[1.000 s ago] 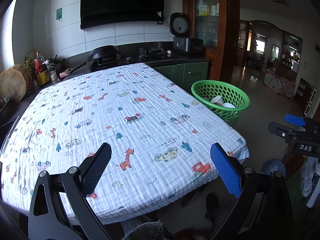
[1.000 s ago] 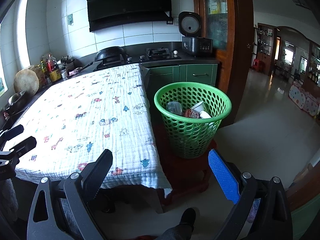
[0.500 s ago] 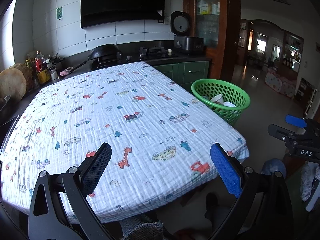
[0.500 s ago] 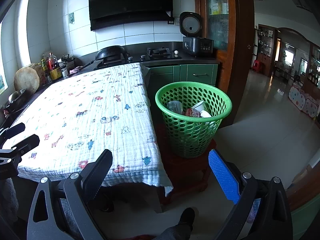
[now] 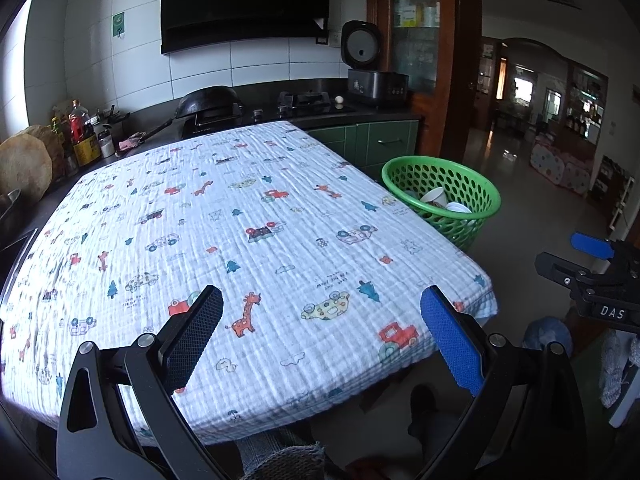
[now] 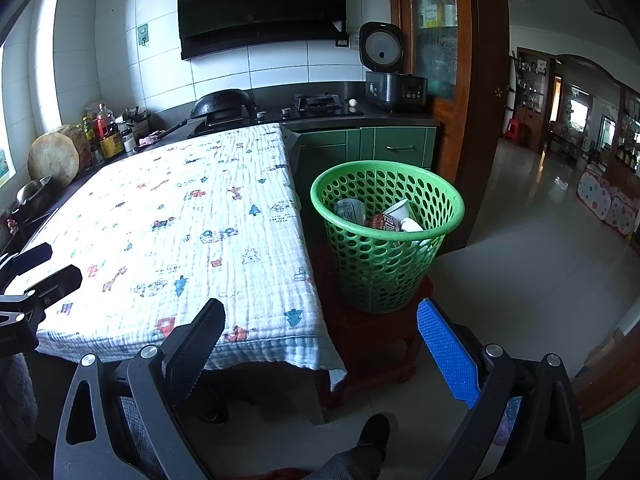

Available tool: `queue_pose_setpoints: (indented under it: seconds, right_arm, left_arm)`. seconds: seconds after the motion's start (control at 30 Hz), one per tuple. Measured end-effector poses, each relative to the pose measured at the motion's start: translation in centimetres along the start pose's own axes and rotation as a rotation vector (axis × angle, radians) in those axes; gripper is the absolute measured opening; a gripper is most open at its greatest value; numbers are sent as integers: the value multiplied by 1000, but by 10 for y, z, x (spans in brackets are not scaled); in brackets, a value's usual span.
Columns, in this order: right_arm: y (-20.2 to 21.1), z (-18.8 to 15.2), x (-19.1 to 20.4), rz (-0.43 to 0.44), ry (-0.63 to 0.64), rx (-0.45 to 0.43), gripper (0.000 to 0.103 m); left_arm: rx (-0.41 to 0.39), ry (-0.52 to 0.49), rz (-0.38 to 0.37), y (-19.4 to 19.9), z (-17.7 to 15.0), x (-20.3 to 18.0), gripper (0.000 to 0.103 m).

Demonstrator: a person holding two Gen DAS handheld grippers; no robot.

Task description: Collect trash

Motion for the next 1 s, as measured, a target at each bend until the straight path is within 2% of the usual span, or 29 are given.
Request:
queue_pose_setpoints:
  seconds: [1.0]
  right_arm:
    - [1,-2,-1,2,-2,-2,94]
  left_arm:
    - [-1,-3,0,-1,-1,-2,98]
Point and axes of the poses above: each gripper's, at about its wrist camera, not at the fingertips, and y roughly against the way its jaws point, x to its left, z to its top, the point moved 1 cm from there along -y, roughly the way its jaws point, and after that the axes turned 13 degrees about z, right-handed, at the moved point
